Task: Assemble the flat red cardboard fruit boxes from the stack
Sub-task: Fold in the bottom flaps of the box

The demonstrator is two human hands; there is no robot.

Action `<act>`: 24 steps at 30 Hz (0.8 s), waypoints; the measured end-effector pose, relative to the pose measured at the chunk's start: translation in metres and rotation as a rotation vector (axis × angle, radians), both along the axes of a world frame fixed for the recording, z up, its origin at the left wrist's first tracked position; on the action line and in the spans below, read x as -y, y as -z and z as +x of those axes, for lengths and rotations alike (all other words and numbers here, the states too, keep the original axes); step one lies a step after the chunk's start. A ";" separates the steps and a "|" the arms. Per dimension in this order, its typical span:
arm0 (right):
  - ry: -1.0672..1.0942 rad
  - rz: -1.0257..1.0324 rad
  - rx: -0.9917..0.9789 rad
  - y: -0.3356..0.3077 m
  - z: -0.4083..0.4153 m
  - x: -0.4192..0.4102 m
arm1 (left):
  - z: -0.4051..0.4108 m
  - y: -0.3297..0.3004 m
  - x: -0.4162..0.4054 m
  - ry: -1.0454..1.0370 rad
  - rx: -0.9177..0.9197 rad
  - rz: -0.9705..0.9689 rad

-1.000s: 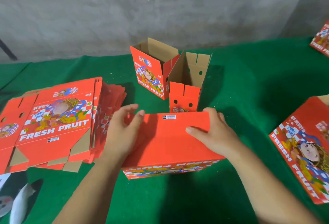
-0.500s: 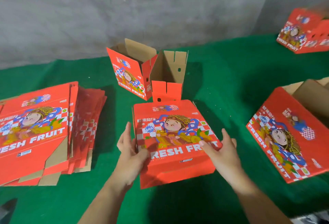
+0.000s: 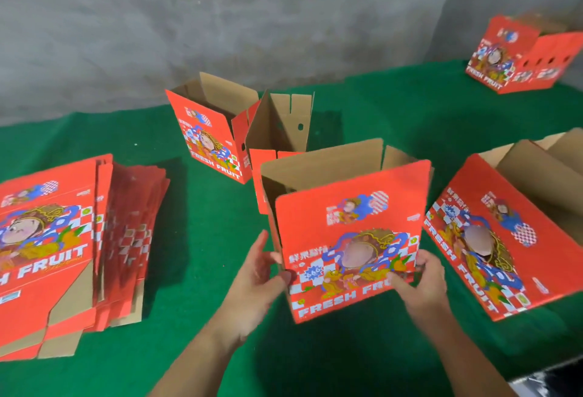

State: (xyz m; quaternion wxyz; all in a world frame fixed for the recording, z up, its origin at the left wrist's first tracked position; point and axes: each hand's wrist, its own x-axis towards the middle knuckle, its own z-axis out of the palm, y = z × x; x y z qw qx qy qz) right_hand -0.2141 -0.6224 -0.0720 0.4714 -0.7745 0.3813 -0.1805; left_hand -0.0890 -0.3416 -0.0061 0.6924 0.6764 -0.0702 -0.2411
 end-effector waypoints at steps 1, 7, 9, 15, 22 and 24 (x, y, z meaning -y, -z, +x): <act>0.029 -0.037 -0.011 -0.003 0.005 -0.005 | 0.000 -0.003 0.008 0.054 0.021 0.024; -0.155 0.249 -0.048 0.020 0.038 -0.095 | -0.009 -0.006 0.061 0.388 -0.036 0.147; 0.112 0.386 0.113 0.028 0.042 -0.096 | -0.019 0.001 0.064 0.595 -0.064 0.261; 0.227 0.223 0.073 0.038 0.044 -0.026 | -0.008 0.017 0.051 0.441 -0.009 0.345; 0.222 -0.003 0.040 0.042 0.020 0.005 | 0.014 0.024 0.037 0.172 -0.062 0.409; 0.215 -0.015 0.062 0.044 0.019 -0.008 | 0.013 0.017 0.049 0.218 -0.067 0.391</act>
